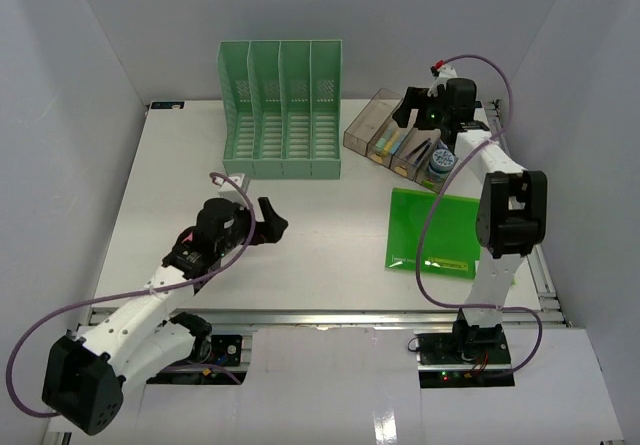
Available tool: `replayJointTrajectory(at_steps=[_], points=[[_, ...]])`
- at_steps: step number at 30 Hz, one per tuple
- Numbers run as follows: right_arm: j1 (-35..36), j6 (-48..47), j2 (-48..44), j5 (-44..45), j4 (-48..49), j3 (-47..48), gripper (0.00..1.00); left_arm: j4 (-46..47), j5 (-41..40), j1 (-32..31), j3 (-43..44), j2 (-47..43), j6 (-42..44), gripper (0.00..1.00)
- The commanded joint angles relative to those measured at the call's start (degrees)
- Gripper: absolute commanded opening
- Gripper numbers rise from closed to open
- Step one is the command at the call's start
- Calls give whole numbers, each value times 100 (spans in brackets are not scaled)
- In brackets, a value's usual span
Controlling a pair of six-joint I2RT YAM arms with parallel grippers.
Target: Organize the desk
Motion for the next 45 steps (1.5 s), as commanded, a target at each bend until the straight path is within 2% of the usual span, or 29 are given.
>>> replayJointTrajectory(at_steps=[1, 5, 7, 9, 10, 13, 19, 25, 35, 39, 42, 44, 45], points=[[-111, -1576, -1857, -2492, 249, -1082, 90, -333, 529, 775, -49, -652, -1715, 96], [-74, -1583, -3227, -4577, 377, -2389, 90, -1820, -558, 1133, 649, -647, -3400, 85], [-64, -1394, -3659, -4839, 582, -3032, 90, -2868, -1120, 1289, 1044, -359, -4287, 83], [-62, -1343, -3991, -4896, 647, -3535, 90, -3743, -1288, 1586, 1295, -80, -4869, 82], [-66, -1353, -4175, -4896, 669, -3810, 90, -3897, -1241, 1739, 1349, 81, -5032, 86], [-116, -1552, -4599, -4815, 583, -4298, 90, -3823, -806, 2292, 1297, 466, -5326, 98], [-369, -1599, -5168, -4633, 899, -4854, 90, -3466, 248, 3431, 1144, 1627, -5452, 98], [-466, -1679, -5090, -4733, 789, -4834, 90, -3676, -321, 3704, 1745, 2303, -5634, 98], [-611, -1703, -5116, -4807, 677, -4779, 90, -3678, -417, 4210, 2234, 3804, -5505, 96], [-730, -1676, -5125, -4833, 695, -4779, 90, -3657, -333, 4270, 2390, 4210, -5400, 92], [-803, -1657, -5117, -4845, 695, -4780, 90, -3586, -321, 4280, 2480, 4336, -5311, 84], [-850, -1650, -5124, -4860, 703, -4787, 90, -3547, -329, 4280, 2550, 4336, -5210, 73], [-860, -1642, -5125, -4868, 711, -4788, 90, -3516, -329, 4280, 2562, 4322, -5160, 60]])
